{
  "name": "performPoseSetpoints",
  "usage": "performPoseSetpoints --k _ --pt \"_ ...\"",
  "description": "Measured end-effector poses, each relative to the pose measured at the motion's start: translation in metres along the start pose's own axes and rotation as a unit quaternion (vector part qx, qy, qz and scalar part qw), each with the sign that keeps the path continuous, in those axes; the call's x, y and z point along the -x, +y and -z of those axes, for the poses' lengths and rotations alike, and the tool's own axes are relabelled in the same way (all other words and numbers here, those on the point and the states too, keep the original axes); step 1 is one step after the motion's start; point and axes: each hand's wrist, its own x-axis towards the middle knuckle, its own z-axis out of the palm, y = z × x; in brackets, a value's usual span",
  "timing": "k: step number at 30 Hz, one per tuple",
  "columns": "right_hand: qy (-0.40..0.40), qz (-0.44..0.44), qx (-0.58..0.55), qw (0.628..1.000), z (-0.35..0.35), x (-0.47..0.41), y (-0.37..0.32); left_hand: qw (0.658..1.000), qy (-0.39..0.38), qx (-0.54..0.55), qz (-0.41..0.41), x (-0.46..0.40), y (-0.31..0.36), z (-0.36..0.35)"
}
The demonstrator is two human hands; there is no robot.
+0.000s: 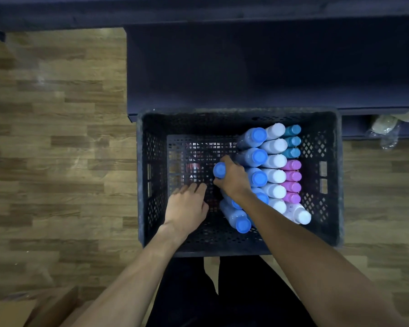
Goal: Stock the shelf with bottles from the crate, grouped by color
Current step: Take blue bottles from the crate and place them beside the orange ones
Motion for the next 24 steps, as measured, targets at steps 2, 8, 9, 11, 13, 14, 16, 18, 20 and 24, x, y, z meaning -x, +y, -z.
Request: performPoseSetpoints --k 2,8,9,11,13,14,16,18,20,24 --pt "0.018 0.001 -0.010 1.000 -0.008 -0.004 -0.001 1.000 0.004 0.007 0.001 0.001 -0.003 -0.005" --pt "0.038 0.020 -0.027 0.999 -0.007 -0.021 0.002 1.000 0.009 0.012 0.006 0.001 -0.008 -0.016" --pt "0.029 0.028 -0.025 0.999 -0.006 -0.023 0.002 1.000 0.013 0.011 0.005 0.001 -0.008 -0.016" --pt "0.012 0.051 -0.009 0.999 -0.007 -0.026 0.002 1.000 0.026 0.014 0.004 0.003 -0.009 -0.015" --pt "0.006 0.069 0.015 0.997 -0.008 -0.026 -0.001 0.998 0.052 0.022 0.007 0.005 -0.010 -0.011" --pt "0.007 0.070 0.020 0.997 -0.007 -0.024 -0.004 0.997 0.068 0.027 0.011 0.006 -0.010 -0.008" --pt "0.016 0.062 0.016 0.998 0.002 -0.015 -0.011 0.995 0.090 0.032 0.009 0.009 -0.012 0.001" --pt "0.026 0.074 0.012 0.997 0.016 -0.003 -0.017 0.994 0.105 0.025 0.000 0.011 -0.012 0.015" --pt "0.038 0.092 0.005 0.995 0.037 0.015 -0.024 0.993 0.119 0.019 -0.003 0.011 -0.009 0.032" --pt "0.094 0.106 0.005 0.990 0.092 0.057 -0.040 0.986 0.164 0.012 -0.019 0.010 0.005 0.073"
